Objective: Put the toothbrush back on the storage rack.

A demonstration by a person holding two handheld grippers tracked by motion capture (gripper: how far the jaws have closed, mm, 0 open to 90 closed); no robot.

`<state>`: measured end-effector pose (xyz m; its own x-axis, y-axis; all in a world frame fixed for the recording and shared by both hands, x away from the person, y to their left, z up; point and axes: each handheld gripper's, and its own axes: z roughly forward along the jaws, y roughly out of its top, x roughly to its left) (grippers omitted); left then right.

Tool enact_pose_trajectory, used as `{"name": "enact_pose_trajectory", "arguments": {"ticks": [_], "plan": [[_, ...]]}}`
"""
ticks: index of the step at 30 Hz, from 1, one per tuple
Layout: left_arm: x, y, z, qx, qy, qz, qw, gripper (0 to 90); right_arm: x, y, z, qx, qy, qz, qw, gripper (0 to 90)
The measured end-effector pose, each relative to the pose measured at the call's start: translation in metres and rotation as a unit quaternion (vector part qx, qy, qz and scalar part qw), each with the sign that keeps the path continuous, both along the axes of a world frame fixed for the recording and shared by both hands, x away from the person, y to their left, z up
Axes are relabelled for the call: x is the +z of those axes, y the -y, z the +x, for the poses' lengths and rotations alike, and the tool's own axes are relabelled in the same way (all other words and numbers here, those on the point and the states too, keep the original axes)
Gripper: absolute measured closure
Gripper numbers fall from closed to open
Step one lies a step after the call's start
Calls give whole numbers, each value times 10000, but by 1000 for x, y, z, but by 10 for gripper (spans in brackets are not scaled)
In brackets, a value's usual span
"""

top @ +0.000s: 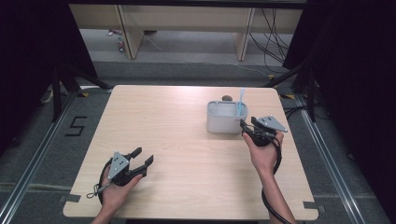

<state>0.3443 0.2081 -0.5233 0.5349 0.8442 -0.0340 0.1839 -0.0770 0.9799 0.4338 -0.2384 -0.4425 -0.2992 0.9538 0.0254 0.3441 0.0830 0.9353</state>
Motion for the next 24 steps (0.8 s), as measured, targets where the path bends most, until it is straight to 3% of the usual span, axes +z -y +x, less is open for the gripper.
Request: {"name": "enact_pose_trajectory", "arguments": {"ticks": [2, 3, 6, 7, 9, 11, 12, 15, 16, 17, 22, 23, 24], "plan": [[0, 0, -1, 16, 39, -5, 10000, 404, 0, 0, -4, 13, -188, 169, 9997, 516], [0, 0, -1, 19, 39, -12, 10000, 405, -1, 3, -4, 112, -104, 55, 9999, 514], [0, 0, 0, 15, 19, -25, 10000, 405, -2, 5, -10, 75, -183, 112, 9997, 513], [0, 0, 0, 16, 12, -16, 10000, 404, -1, 7, -12, 108, -170, -25, 9998, 512], [0, 0, 0, 9, 21, -14, 10000, 404, -1, 9, -17, 89, -273, -40, 9996, 511], [0, 0, 0, 9, 13, -11, 10000, 404, -3, 10, -21, 100, -350, 134, 9992, 510], [0, 0, 0, 9, 16, -10, 10000, 404, -3, 12, -22, 152, -354, 9, 9993, 509], [0, 0, 0, 20, 9, -15, 10000, 403, -6, 13, -29, 166, -443, 110, 9988, 504], [0, 0, 0, 21, 8, -13, 10000, 403, -7, 15, -30, 204, -412, 7, 9989, 503], [0, 0, 0, 20, 8, -10, 10000, 403, -8, 15, -34, 142, -442, 106, 9989, 502], [0, 0, 0, 19, 1, -7, 10000, 403, -13, 22, -45, 248, -475, -64, 9985, 495], [0, 0, 0, 22, -2, -7, 10000, 402, -15, 21, -47, 229, -500, 22, 9985, 494], [0, 0, 0, 28, -6, -11, 10000, 403, -15, 24, -50, 221, -552, -105, 9982, 493]]}}
